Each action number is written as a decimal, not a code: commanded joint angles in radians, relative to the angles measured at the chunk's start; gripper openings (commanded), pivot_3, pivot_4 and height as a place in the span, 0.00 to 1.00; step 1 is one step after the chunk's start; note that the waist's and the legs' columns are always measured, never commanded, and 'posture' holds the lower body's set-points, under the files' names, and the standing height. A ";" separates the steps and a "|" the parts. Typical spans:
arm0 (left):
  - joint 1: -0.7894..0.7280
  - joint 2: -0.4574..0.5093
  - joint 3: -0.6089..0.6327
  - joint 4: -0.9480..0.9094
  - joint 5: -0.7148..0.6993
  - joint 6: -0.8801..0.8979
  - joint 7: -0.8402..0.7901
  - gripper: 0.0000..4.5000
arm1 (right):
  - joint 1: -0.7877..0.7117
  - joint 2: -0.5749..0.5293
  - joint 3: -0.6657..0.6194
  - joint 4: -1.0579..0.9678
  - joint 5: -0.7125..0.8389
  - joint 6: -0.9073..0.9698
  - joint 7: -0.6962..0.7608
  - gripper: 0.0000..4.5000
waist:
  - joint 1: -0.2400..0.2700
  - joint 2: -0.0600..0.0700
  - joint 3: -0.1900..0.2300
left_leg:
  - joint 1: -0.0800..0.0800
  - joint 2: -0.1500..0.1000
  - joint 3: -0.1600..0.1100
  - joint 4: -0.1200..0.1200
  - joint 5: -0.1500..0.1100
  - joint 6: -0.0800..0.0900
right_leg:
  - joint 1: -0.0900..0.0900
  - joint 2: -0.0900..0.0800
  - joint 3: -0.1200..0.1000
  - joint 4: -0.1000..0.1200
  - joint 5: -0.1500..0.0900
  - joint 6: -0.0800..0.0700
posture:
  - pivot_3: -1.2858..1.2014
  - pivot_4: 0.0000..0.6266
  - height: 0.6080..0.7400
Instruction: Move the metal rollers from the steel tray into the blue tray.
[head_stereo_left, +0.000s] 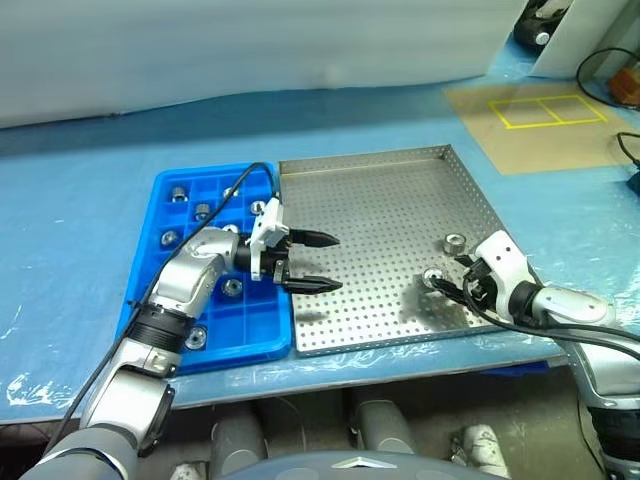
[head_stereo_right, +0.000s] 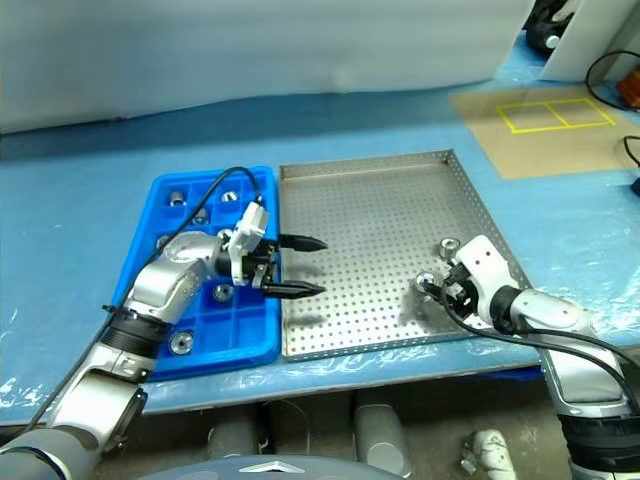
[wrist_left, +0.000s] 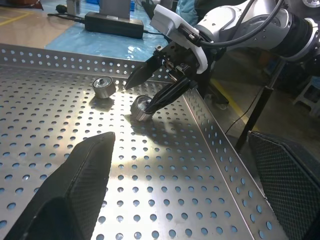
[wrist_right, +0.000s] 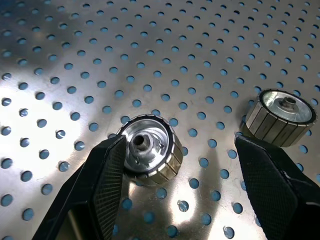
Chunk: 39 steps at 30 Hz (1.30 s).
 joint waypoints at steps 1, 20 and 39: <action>0.011 0.012 0.022 -0.058 -0.008 0.002 0.013 1.00 | -0.008 -0.005 0.027 0.029 -0.014 -0.026 -0.006 0.79 | 0.001 0.000 0.000 | 0.000 0.000 0.000 0.000 0.000 0.000 | 0.000 0.000 0.000 0.000 0.000 0.000 | 0.34 0.24 1.00; 0.042 0.026 0.022 -0.100 -0.009 0.009 0.059 1.00 | -0.030 0.015 0.113 0.088 -0.056 -0.112 -0.046 0.28 | 0.000 0.000 0.000 | 0.001 0.000 0.000 0.000 0.000 0.000 | 0.002 0.000 0.000 -0.002 0.000 0.000 | 0.35 0.24 1.00; 0.009 0.074 0.108 -0.124 -0.039 0.042 0.098 1.00 | -0.293 0.065 0.213 0.093 -0.054 -0.132 -0.035 0.28 | 0.000 0.001 0.000 | 0.001 0.000 0.000 -0.005 0.000 -0.001 | 0.000 0.000 0.000 -0.005 0.000 0.000 | 0.39 0.24 1.00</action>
